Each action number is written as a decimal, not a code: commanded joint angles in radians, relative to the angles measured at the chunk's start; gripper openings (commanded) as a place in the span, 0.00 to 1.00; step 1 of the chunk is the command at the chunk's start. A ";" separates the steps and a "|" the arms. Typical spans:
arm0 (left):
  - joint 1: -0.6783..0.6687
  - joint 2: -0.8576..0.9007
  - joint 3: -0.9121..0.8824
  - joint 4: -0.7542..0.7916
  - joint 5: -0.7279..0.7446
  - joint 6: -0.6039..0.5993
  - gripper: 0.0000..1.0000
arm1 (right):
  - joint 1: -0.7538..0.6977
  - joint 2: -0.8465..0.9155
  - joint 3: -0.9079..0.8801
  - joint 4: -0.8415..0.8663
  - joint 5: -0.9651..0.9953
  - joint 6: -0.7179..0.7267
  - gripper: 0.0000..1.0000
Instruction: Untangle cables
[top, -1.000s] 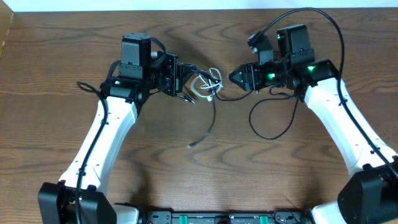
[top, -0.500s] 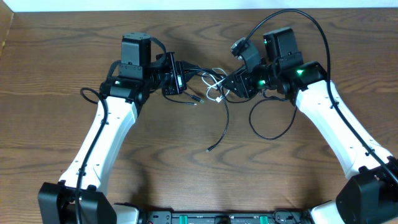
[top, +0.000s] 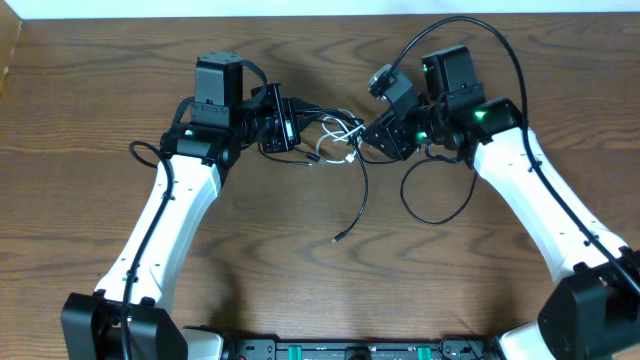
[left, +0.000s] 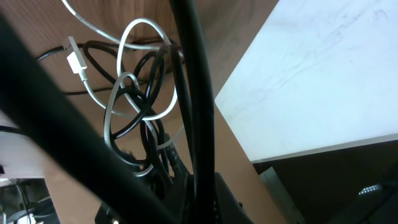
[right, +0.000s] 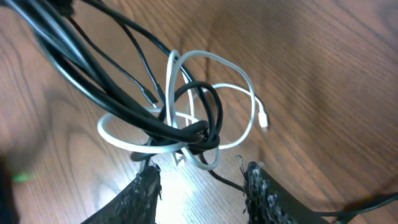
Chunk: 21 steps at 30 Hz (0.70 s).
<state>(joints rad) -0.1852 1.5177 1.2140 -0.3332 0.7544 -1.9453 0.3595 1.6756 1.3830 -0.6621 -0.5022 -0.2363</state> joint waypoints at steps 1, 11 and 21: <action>0.005 -0.001 0.005 0.005 0.020 -0.016 0.07 | 0.003 0.031 0.004 -0.003 -0.005 -0.050 0.40; 0.005 -0.001 0.005 0.005 0.020 -0.012 0.07 | 0.018 0.055 0.003 0.061 -0.018 -0.053 0.29; 0.005 -0.001 0.005 0.005 0.019 -0.012 0.07 | 0.047 0.091 0.003 0.075 -0.034 -0.053 0.02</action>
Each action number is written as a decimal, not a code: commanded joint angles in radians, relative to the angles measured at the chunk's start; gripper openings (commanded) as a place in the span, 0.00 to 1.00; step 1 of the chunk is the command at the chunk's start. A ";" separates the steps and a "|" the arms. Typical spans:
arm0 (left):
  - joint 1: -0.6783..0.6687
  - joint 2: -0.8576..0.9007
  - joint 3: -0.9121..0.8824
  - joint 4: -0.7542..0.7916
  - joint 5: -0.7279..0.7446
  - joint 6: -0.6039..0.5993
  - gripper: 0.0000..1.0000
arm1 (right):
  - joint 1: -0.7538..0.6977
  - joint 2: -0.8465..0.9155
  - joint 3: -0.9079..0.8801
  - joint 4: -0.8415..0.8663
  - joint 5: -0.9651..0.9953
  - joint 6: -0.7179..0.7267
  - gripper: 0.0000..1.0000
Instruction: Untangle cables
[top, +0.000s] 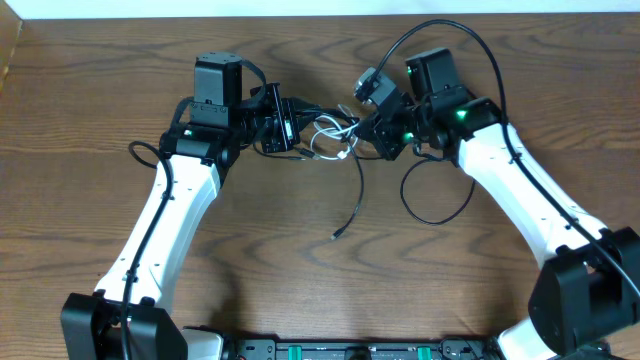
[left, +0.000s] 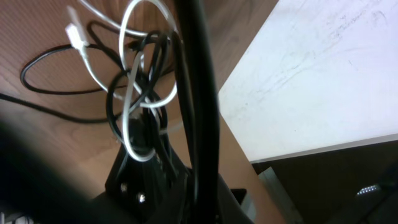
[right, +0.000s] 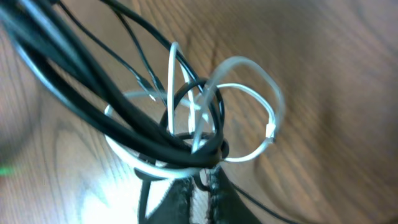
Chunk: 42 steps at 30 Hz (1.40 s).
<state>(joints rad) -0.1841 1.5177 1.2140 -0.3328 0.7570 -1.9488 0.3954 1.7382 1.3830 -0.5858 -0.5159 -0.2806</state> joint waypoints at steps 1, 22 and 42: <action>0.004 -0.001 0.005 0.005 0.017 -0.009 0.08 | 0.011 0.030 0.003 -0.005 -0.016 -0.008 0.01; 0.004 -0.001 0.005 -0.261 -0.473 0.120 0.08 | -0.118 -0.171 0.003 -0.070 -0.202 0.063 0.01; 0.004 -0.001 0.005 -0.117 -0.036 0.058 0.08 | -0.084 -0.095 0.003 -0.080 -0.145 -0.017 0.52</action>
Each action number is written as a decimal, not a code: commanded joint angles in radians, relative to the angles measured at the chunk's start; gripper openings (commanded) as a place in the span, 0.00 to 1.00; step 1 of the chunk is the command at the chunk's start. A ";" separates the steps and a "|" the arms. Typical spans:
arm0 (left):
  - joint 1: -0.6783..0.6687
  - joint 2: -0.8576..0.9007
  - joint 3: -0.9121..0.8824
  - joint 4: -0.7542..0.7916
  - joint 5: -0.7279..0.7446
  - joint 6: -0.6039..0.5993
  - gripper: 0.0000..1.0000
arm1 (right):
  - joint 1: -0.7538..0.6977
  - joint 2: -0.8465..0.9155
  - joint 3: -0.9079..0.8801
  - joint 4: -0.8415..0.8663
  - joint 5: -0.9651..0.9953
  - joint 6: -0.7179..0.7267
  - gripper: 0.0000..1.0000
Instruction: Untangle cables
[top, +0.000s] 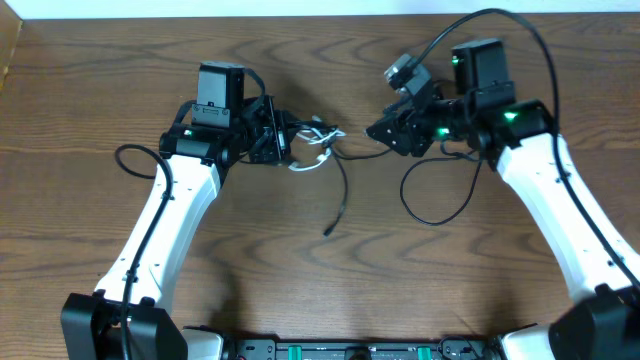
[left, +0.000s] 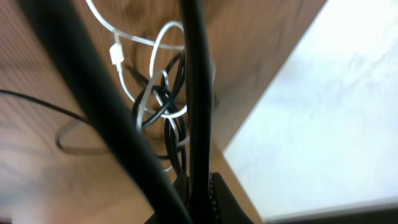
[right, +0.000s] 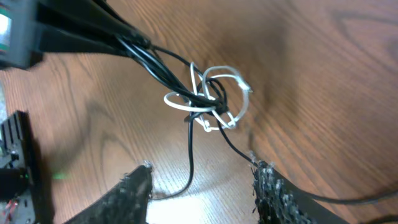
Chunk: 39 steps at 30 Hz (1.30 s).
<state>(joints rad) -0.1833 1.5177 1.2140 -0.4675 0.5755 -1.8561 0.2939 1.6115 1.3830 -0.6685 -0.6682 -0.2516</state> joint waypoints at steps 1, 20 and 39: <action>0.003 -0.001 0.005 0.026 0.156 -0.039 0.07 | 0.022 0.041 0.003 0.004 0.008 -0.057 0.52; 0.003 -0.001 0.005 0.029 0.199 -0.050 0.07 | 0.048 0.190 0.003 0.007 0.078 -0.355 0.49; 0.003 -0.001 0.005 0.029 0.198 -0.049 0.08 | 0.076 0.233 0.003 0.131 0.077 -0.372 0.01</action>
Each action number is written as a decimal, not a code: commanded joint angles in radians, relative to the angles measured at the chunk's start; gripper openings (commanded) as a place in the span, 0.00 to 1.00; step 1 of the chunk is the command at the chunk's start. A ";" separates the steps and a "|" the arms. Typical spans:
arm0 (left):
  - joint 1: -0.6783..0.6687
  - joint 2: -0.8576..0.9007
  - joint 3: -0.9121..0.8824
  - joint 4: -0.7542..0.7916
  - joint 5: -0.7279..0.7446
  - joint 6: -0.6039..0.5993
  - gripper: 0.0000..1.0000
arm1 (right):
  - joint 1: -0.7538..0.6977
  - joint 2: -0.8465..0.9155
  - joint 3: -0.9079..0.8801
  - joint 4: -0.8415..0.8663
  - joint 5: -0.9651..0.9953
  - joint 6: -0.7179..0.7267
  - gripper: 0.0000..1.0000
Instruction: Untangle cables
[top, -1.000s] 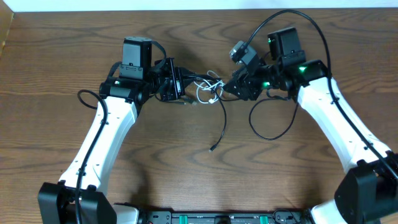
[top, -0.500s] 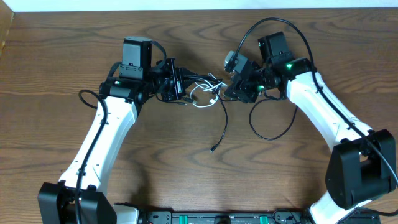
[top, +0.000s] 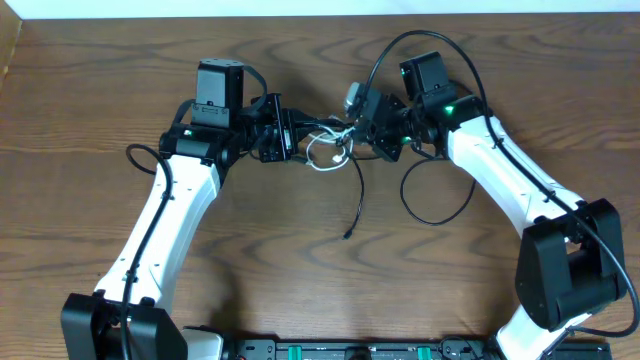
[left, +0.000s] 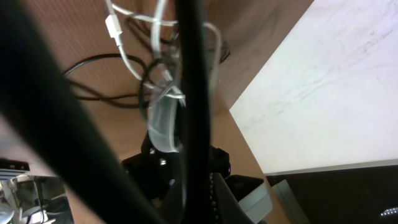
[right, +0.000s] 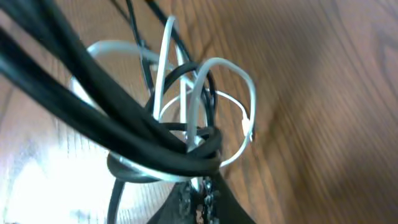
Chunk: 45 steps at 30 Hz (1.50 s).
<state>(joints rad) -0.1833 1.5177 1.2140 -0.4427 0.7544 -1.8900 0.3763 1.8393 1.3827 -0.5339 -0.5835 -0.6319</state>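
Observation:
A knot of black and white cables (top: 328, 150) hangs between the two grippers over the wooden table (top: 90, 80). My left gripper (top: 293, 136) is shut on the black cable bundle (left: 189, 93), whose strands run straight out of its fingers (left: 198, 194). My right gripper (top: 353, 133) sits against the knot from the right. In its own view the right gripper (right: 200, 198) is shut on a strand of the white cable (right: 199, 106) at the bottom of the knot (right: 180, 140). One black cable end (top: 347, 235) trails toward the table's front.
A black loop (top: 437, 210) lies on the table under the right arm. Another small black loop (top: 138, 153) sticks out left of the left arm. A white connector (left: 112, 27) dangles off the knot. A white surface (left: 323, 81) borders the table's far edge.
My right gripper was open and drawn back to the right of the knot; now it is at the knot and shut on the white cable. The left gripper stands slightly further right, still shut.
At first my right gripper stood open right by the knot, with the left shut on the black cables. Then the right was shut at the knot. Later it was open and apart from it, the knot pulled leftward. Now it is shut at the knot again.

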 joint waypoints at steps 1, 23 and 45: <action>0.003 -0.001 0.005 0.004 0.014 -0.015 0.07 | -0.011 0.005 0.003 -0.008 -0.006 0.019 0.01; 0.003 -0.001 0.005 -0.235 -0.472 0.013 0.07 | -0.163 -0.334 0.004 -0.145 -0.145 0.123 0.01; 0.002 -0.001 0.005 0.111 -0.099 0.268 0.08 | -0.166 -0.214 0.004 -0.086 -0.141 0.637 0.39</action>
<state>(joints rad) -0.1837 1.5177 1.2140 -0.3798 0.5823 -1.7836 0.2043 1.6146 1.3815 -0.6281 -0.7105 -0.0860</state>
